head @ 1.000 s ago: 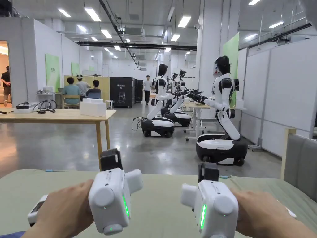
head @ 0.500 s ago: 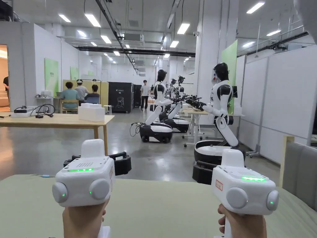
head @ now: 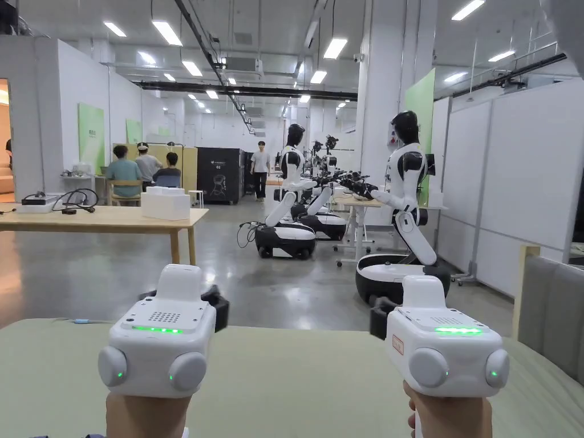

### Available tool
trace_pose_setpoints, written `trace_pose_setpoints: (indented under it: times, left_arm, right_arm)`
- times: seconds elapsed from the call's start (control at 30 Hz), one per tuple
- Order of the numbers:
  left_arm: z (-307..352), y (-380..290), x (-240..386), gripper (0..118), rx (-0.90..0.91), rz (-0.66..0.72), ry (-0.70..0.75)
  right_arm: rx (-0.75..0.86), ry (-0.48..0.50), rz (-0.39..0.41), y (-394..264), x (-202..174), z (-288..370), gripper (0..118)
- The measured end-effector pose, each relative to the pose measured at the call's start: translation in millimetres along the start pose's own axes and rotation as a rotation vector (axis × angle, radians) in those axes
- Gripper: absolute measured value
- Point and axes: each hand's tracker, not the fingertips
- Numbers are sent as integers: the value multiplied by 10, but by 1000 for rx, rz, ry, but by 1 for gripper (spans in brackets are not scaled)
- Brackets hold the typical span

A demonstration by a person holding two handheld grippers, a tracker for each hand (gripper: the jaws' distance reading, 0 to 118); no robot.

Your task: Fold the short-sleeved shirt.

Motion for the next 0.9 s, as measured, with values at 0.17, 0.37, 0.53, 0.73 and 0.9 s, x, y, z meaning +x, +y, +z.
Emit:
trace_pose_setpoints:
  times: [0.17,0.37,0.53,0.73,0.9]
  left_arm:
    - [-47,21,2,0,-28,10,-12]
    - [84,-14,-235,0,-28,-7,46]
    - [367,-83,-1015,0,-54,-49,227]
    - [554,-391,-2087,0,-402,-45,341]
    - [435,-956,-2522,0,-601,100,328]
  right_arm:
    - [29,-17,14,1,-11,140,1]
    - [42,32,36,17,-200,116,1]
    - [52,207,56,-64,-947,35,1]
    - [-9,455,74,-419,-1971,34,1]
    - [-64,511,91,-724,-2331,30,1]
